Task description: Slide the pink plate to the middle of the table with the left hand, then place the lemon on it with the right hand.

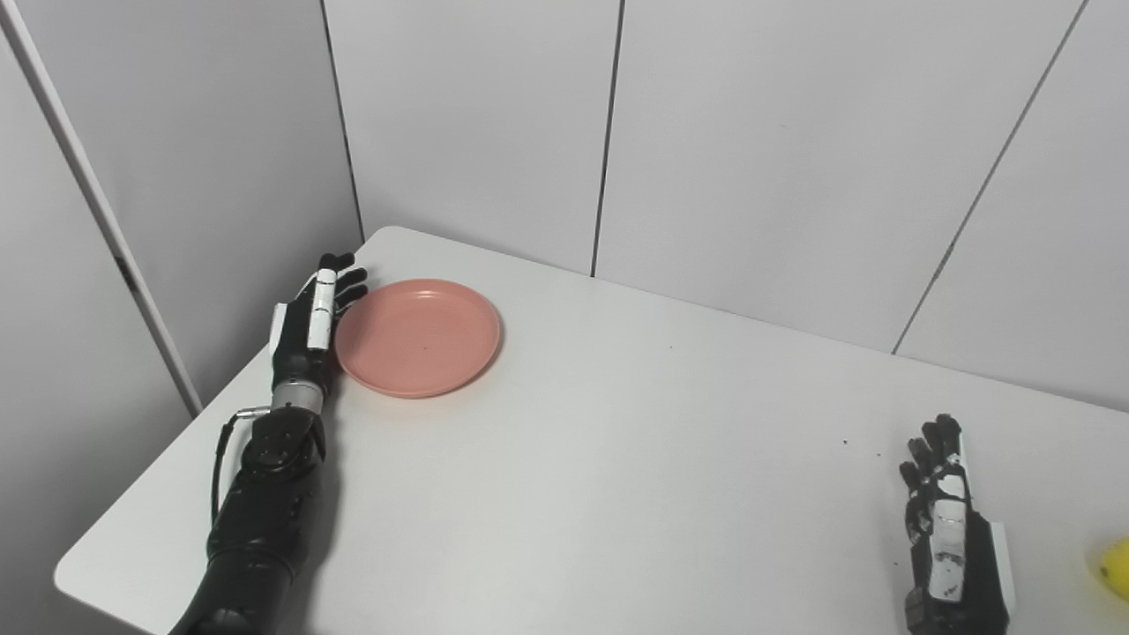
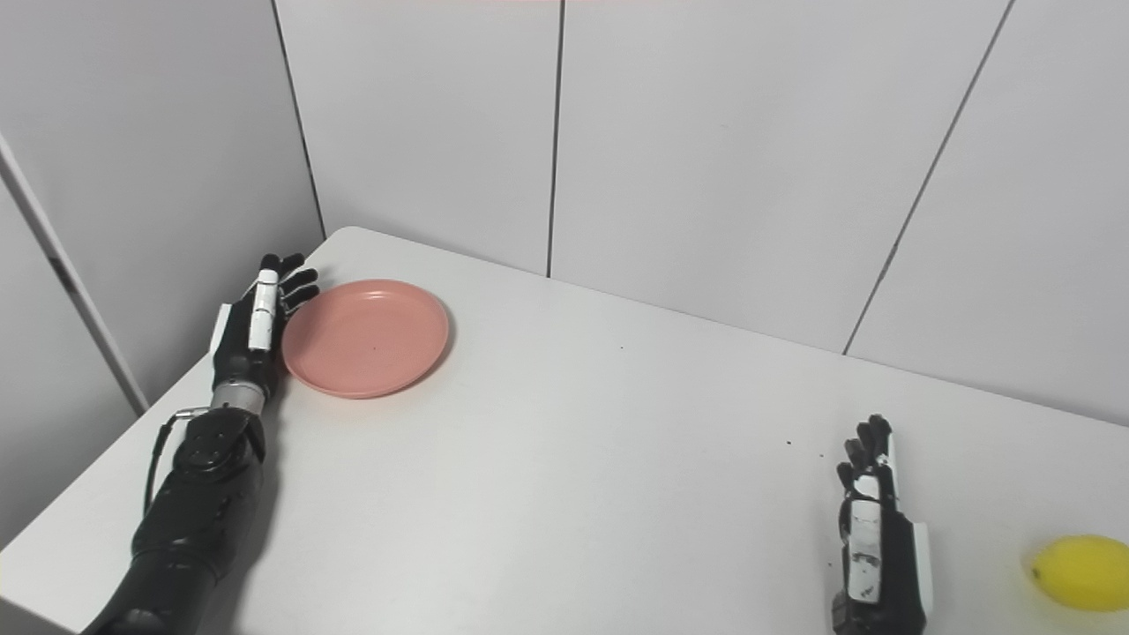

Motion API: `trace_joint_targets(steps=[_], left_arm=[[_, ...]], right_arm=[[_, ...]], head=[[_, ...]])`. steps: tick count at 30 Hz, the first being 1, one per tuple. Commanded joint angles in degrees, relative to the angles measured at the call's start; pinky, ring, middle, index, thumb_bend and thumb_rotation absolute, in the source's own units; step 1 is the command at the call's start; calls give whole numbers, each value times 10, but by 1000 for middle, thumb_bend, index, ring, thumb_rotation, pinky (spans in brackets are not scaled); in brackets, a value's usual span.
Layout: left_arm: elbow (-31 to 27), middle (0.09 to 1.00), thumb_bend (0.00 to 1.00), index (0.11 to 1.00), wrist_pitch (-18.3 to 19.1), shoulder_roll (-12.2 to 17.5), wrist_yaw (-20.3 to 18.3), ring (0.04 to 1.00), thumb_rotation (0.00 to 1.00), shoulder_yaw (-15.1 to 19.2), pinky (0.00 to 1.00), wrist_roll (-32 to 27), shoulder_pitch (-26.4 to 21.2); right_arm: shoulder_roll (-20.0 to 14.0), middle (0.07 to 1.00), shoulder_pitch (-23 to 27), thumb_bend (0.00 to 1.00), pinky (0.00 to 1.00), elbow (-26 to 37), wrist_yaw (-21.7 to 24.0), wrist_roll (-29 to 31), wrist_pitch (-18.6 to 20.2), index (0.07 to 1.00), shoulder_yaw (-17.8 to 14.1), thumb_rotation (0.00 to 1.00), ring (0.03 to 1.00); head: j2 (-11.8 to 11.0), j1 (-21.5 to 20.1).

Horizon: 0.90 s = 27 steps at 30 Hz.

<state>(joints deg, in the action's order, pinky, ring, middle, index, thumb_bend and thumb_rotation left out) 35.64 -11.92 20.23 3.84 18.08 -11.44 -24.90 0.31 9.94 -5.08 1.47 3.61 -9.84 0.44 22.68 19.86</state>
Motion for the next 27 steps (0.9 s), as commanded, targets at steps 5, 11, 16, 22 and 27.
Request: trace_joint_targets(steps=[5, 11, 16, 22, 27], left_arm=[[-33, 815, 619, 809, 13, -11, -4, 816, 1000, -15, 795, 5, -15], [-36, 796, 611, 789, 8, -24, -9, 802, 1000, -23, 818, 4, -15], [-53, 799, 614, 793, 15, -42, -17, 799, 1000, -33, 785, -1, -14], [-73, 799, 630, 793, 30, -61, -15, 796, 1000, -47, 779, 5, -13], [-94, 809, 616, 802, 52, -76, -22, 809, 1000, -64, 805, 2, -7]], right_arm=[[-3, 1000, 6, 685, 1000, 12, 5, 1, -14, 1000, -2, 1000, 1000], [-4, 1000, 8, 691, 1000, 13, 4, -2, -9, 1000, -1, 1000, 1000], [-4, 1000, 9, 700, 1000, 16, 5, 2, -3, 1000, -1, 1000, 1000], [-1, 1000, 11, 710, 1000, 24, 4, 4, 8, 1000, -1, 1000, 1000], [0, 1000, 12, 695, 1000, 20, 3, 3, -1, 1000, -1, 1000, 1000]], head=[[0, 0], [1, -4], [1, -5], [2, -5], [3, -10]])
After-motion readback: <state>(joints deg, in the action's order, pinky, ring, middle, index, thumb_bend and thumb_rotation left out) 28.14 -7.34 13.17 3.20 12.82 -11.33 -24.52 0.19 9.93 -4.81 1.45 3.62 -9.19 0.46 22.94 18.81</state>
